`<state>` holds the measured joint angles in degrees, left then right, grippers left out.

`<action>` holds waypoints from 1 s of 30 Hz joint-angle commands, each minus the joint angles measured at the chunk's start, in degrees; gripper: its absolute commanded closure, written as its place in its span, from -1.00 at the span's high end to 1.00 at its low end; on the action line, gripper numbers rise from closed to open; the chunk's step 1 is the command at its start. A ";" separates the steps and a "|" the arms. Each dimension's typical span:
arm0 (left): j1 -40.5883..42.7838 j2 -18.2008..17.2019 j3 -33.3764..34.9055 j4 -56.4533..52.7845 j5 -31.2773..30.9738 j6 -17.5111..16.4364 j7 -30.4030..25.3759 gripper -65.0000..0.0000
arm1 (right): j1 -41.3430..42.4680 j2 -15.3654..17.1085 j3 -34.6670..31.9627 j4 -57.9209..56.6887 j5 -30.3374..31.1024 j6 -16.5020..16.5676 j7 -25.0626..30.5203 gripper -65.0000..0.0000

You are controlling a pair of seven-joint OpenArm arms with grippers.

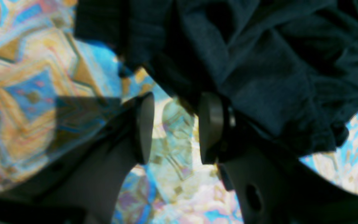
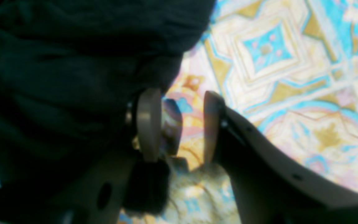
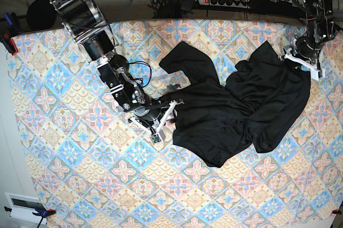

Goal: Layout the t-shirt on the table in an organized manner, then fold the t-shirt properly

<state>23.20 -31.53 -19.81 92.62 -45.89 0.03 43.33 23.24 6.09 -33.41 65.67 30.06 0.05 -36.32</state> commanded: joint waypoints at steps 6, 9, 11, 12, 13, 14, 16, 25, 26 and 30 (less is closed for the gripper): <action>-0.12 -0.08 -0.45 0.88 -0.22 -0.08 -0.91 -0.27 | 5.90 -6.22 0.31 -2.94 0.22 0.17 1.37 -0.32; -0.12 0.19 -0.45 0.88 -0.22 -0.08 -0.91 -0.27 | 6.95 -7.01 0.31 -6.72 0.22 0.17 1.37 -0.32; -0.12 0.28 -0.45 0.88 -0.22 -0.08 -0.91 -0.27 | 7.39 -7.01 0.31 -9.63 0.13 0.25 1.37 -0.32; -0.12 0.28 -0.45 0.88 -0.22 -0.08 -0.91 -0.27 | 7.74 -7.01 0.31 -11.03 -0.13 0.25 1.37 -0.32; -0.12 0.28 -0.45 0.88 -0.22 -0.08 -0.91 -0.27 | 7.83 -7.01 0.31 -12.26 -1.19 0.25 1.55 -0.32; -0.12 0.28 -0.45 0.88 -0.22 -0.08 -0.91 -0.27 | 7.83 -7.10 0.31 -13.32 -2.77 0.25 2.25 -0.32; -0.12 0.28 -0.45 0.88 -0.22 -0.08 -0.91 -0.27 | 7.92 -7.80 0.31 -14.81 -6.90 0.25 3.48 -0.32; -0.21 0.28 -0.36 0.88 -0.22 -0.08 -0.91 -0.27 | 7.83 -8.59 0.40 -16.13 -14.64 0.34 3.30 -0.74; -0.30 0.28 -0.27 0.88 -0.22 -0.08 -0.91 -0.27 | 7.74 -8.59 0.40 -16.13 -14.64 0.34 3.39 -0.87; -0.30 0.28 -0.45 0.88 -0.22 -0.08 -1.00 -0.27 | 7.74 -8.59 0.57 -14.46 -14.64 0.34 3.22 -1.00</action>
<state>23.16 -30.17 -19.77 92.66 -45.67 0.03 43.29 29.82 -2.17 -32.95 50.41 15.16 -0.03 -32.99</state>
